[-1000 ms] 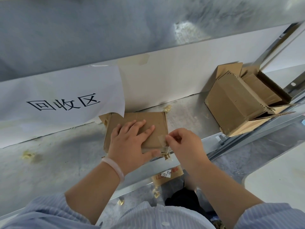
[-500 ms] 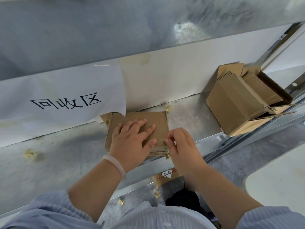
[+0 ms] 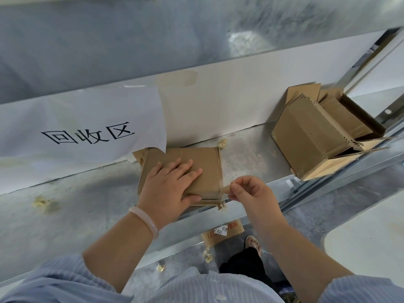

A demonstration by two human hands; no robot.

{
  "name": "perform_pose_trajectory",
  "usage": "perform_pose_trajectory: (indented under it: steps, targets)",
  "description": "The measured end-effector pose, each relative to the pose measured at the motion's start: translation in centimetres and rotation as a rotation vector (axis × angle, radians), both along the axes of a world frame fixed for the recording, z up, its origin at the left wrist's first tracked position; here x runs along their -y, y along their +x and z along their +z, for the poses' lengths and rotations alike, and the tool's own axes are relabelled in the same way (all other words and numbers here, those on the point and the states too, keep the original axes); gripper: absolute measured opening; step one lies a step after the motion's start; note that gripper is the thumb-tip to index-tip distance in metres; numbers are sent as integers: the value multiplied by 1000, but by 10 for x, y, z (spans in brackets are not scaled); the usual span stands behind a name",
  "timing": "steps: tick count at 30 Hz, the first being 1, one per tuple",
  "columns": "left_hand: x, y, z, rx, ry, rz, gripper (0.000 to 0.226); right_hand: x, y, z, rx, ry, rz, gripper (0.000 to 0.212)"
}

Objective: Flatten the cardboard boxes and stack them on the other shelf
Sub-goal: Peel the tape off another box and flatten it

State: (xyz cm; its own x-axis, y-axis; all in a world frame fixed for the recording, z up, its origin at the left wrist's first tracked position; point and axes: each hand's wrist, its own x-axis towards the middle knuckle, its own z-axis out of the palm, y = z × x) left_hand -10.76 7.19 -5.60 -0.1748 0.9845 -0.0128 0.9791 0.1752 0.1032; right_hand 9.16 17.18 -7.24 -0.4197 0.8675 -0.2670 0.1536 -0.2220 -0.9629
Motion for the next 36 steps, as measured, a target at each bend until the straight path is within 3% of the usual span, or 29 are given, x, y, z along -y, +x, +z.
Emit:
perform_pose_trajectory:
  steps: [5, 9, 12, 15, 19, 22, 29, 36]
  targets:
    - [-8, -7, 32, 58, 30, -55, 61, -14, -10, 22, -154, -21, -16, 5]
    - [-19, -21, 61, 192, 72, 35, 42, -28, -26, 42, -257, -68, -18, 4]
    - [-24, -18, 64, 182, 146, 101, 36, -34, -35, 49, -228, -36, -11, 11]
    - [-26, -8, 59, 137, 220, 180, 35, -38, -36, 50, -90, 122, 26, 23]
    - [-27, -1, 54, 67, 270, 250, 33, -45, -35, 55, 15, 306, 44, 12]
    - [-30, -1, 50, 87, 240, 286, 37, -48, -34, 55, 105, 359, 129, 14]
    - [-36, -6, 47, 111, 249, 304, 39, -53, -38, 54, -31, 312, -26, 15]
    - [-36, -6, 44, 119, 257, 310, 38, -63, -51, 64, -95, 206, 16, 19]
